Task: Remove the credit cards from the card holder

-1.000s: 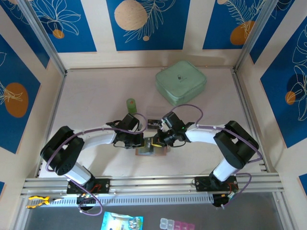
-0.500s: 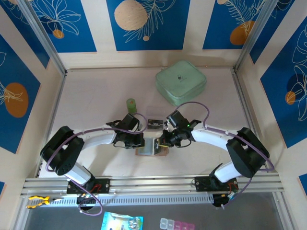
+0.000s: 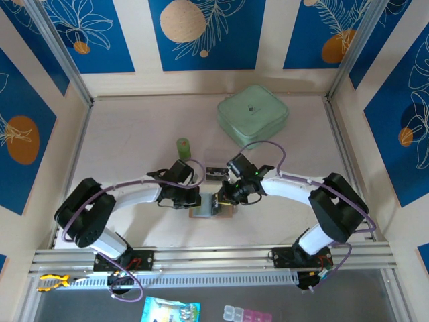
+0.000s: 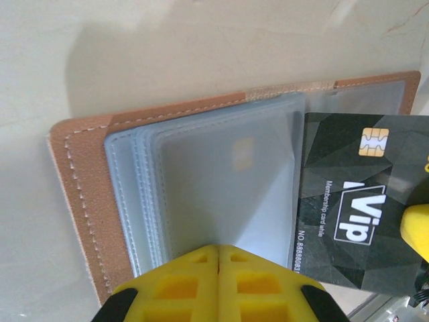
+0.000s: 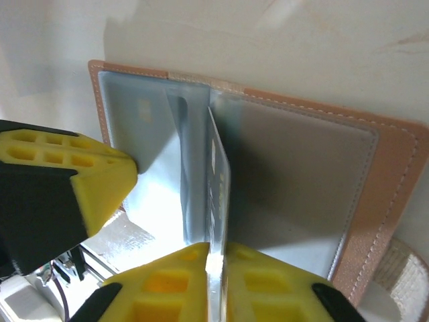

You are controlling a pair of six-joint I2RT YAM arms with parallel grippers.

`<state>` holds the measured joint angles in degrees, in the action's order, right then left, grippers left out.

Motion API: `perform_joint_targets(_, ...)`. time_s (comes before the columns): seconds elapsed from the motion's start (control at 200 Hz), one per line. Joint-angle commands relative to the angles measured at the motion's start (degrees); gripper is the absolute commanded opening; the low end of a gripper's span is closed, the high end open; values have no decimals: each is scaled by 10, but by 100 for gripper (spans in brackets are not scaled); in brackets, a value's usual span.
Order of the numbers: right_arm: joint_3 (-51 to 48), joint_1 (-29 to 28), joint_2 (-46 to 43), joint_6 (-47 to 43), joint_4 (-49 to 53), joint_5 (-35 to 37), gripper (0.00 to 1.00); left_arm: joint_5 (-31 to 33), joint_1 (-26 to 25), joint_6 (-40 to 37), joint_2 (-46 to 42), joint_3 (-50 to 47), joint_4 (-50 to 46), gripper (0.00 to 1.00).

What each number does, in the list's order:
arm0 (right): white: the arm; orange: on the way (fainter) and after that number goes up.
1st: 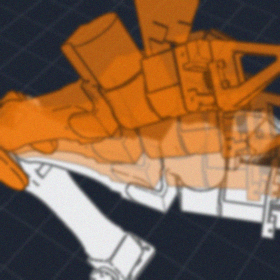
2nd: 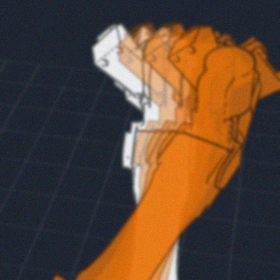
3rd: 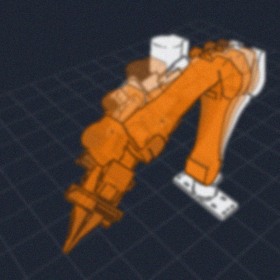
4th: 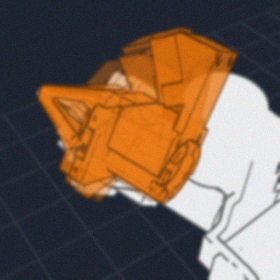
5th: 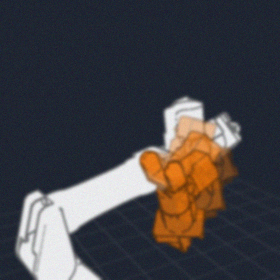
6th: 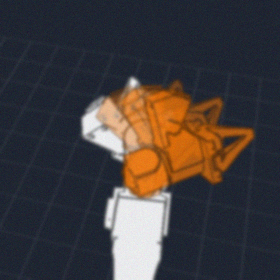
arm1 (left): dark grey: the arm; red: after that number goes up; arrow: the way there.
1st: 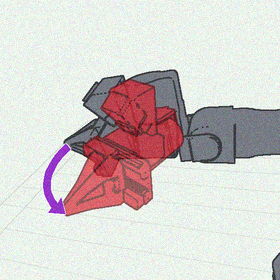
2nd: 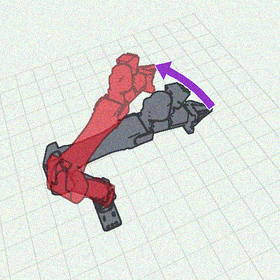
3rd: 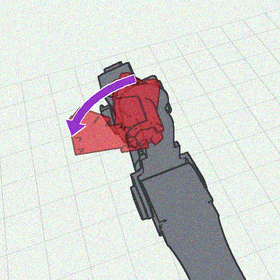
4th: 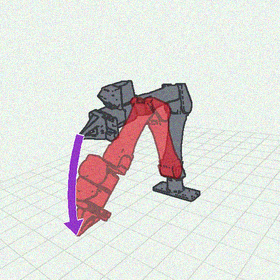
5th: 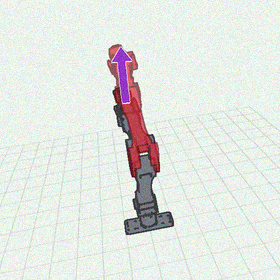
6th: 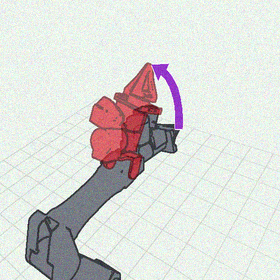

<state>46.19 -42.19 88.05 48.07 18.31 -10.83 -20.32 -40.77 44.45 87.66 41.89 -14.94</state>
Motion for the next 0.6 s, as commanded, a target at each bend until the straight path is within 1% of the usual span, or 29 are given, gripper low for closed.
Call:
perform_joint_targets(0.0,17,-9,-2,10,10,1,17,10,-3,-9,-19,-8,-23,4)
perform_joint_targets(0.26,-4,-10,-26,36,-8,-4,17,28,-3,-9,-52,-5,-36,6)
perform_joint_targets(0.595,-2,-10,-24,34,-6,2,10,40,-3,-13,-69,-2,-47,6)
